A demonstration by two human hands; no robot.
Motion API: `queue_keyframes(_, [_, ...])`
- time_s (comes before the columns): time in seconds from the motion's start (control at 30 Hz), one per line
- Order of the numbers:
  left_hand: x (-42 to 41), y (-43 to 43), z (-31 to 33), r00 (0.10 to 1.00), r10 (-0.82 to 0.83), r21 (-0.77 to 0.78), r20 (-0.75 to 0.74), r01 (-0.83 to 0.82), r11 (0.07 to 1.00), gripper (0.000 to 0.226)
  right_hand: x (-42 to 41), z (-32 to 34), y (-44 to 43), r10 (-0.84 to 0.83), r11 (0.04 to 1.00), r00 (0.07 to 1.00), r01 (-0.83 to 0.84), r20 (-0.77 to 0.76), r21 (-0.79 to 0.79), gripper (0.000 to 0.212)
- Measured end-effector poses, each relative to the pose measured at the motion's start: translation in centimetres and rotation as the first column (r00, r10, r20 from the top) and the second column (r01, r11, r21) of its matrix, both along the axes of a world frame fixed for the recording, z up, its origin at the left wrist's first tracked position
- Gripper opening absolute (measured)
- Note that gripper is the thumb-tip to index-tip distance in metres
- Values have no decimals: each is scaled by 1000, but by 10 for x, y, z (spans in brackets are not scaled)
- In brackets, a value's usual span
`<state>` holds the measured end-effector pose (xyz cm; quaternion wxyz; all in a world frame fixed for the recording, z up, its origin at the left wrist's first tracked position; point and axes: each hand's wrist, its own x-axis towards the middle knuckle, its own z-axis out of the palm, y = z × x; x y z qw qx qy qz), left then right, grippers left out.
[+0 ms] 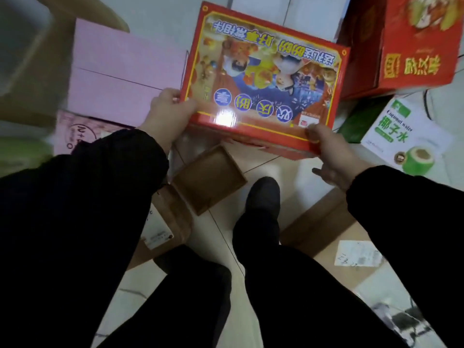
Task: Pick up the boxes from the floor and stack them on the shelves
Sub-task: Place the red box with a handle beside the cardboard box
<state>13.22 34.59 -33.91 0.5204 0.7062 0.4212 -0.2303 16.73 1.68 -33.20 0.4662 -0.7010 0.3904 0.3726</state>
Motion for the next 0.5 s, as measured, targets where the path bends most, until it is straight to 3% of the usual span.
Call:
queue_keyframes(0.07, [0,-2,42,989,85,-66,123,-77,995,30,5,48,-1,-43,999,994,40,103,33,69])
queue_keyframes(0.17, [-8,7,142,941,215,-199,260,-165,966,29,15,152,4,-126,986,938,82,323,148,82])
queue_keyframes(0.27, [-39,34,262,881,265,-201,392,-198,959,48,14,289,36,62,985,862,-134,503,107,55])
queue_keyframes(0.33, [-68,62,352,858,274,-210,435,-199,957,54,12,372,68,176,962,786,-264,592,65,54])
queue_keyframes(0.5, [-171,132,570,744,389,-22,544,-451,892,69,7,546,180,339,762,542,-637,769,113,52])
